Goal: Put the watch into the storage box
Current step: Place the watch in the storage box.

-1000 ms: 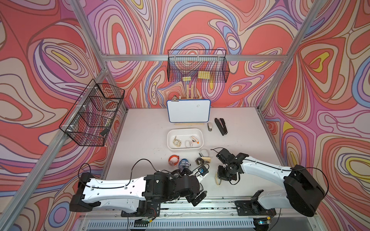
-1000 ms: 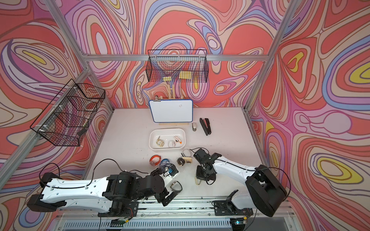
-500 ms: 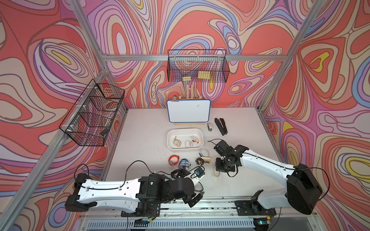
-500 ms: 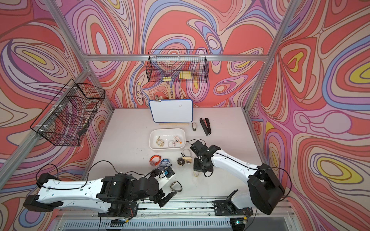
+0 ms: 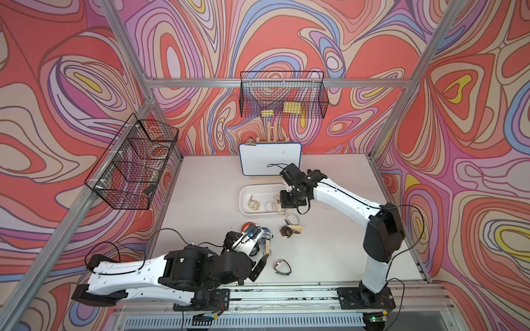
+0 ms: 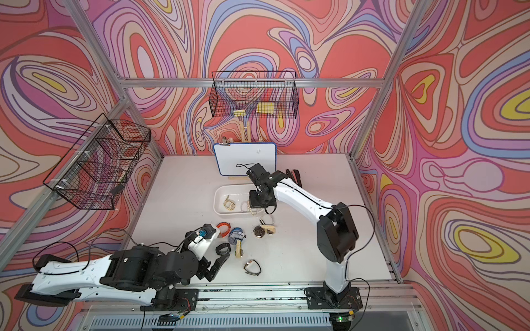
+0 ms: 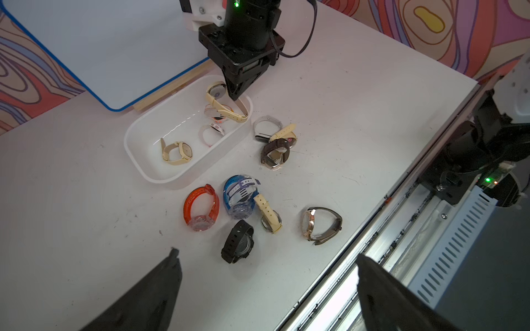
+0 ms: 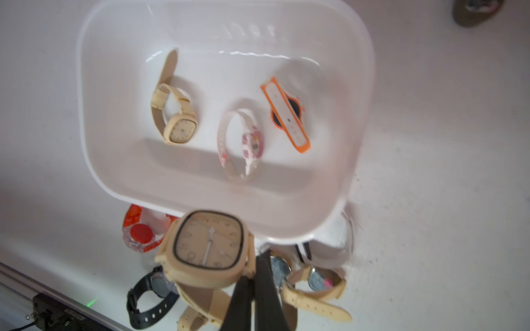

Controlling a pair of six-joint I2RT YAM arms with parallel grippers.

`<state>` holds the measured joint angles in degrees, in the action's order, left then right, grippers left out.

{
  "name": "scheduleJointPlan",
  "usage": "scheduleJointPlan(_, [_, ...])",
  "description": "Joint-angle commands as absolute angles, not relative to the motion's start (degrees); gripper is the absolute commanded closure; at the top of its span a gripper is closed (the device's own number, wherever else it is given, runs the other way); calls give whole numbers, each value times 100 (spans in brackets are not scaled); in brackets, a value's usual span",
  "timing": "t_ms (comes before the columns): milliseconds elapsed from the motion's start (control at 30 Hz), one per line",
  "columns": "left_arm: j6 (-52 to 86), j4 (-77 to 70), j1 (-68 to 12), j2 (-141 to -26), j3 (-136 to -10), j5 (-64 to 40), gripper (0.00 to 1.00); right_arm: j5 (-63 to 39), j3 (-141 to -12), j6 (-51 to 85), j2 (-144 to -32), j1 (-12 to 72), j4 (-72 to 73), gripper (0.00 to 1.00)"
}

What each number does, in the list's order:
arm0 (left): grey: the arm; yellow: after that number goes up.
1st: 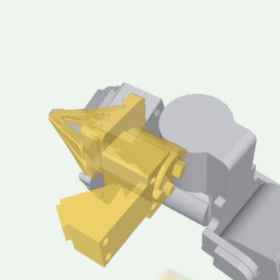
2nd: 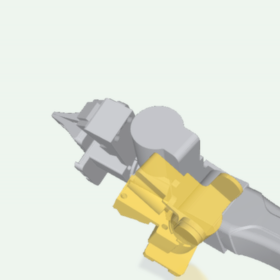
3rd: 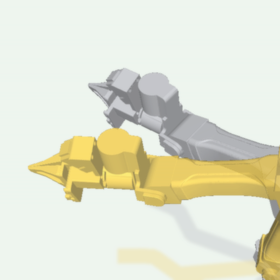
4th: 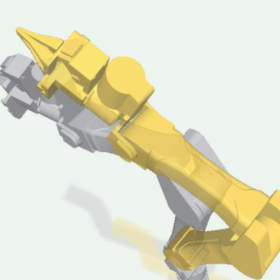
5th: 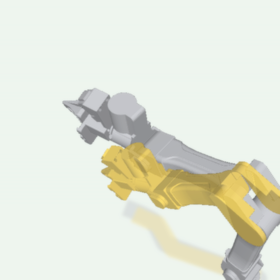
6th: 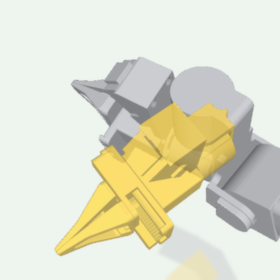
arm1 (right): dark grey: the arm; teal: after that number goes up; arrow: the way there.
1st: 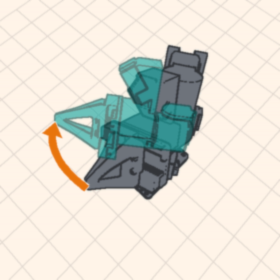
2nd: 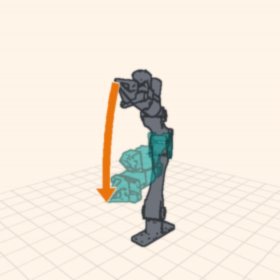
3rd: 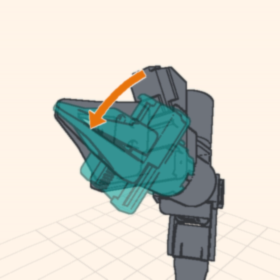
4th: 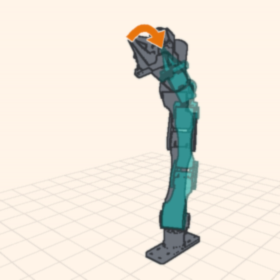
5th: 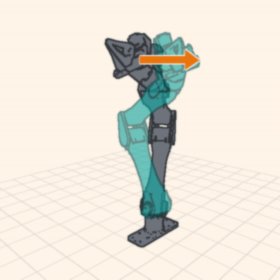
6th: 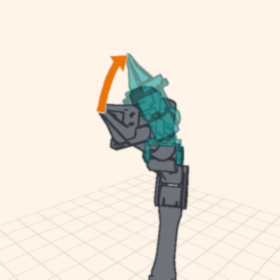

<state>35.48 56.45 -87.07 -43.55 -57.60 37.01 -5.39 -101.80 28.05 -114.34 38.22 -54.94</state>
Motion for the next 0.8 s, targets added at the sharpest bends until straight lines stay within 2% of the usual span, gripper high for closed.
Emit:
scheduleJointPlan(0, [4005, 6429, -8719, -4196, -5948, 4144, 0, -835, -10977, 2399, -12093, 3806, -5736, 100])
scheduleJointPlan(167, [4063, 6565, -8710, -4273, -6018, 4203, 0, -793, -12010, 2244, -13004, 3834, -5994, 100])
scheduleJointPlan(400, [4033, 6570, -8710, -4228, -6064, 4254, 0, -695, -12671, 2207, -13747, 3832, -6002, 100])
scheduleJointPlan(767, [4140, 6662, -8710, -4280, -6046, 4254, 0, -717, -12691, 2312, -14132, 3867, -5749, 100])
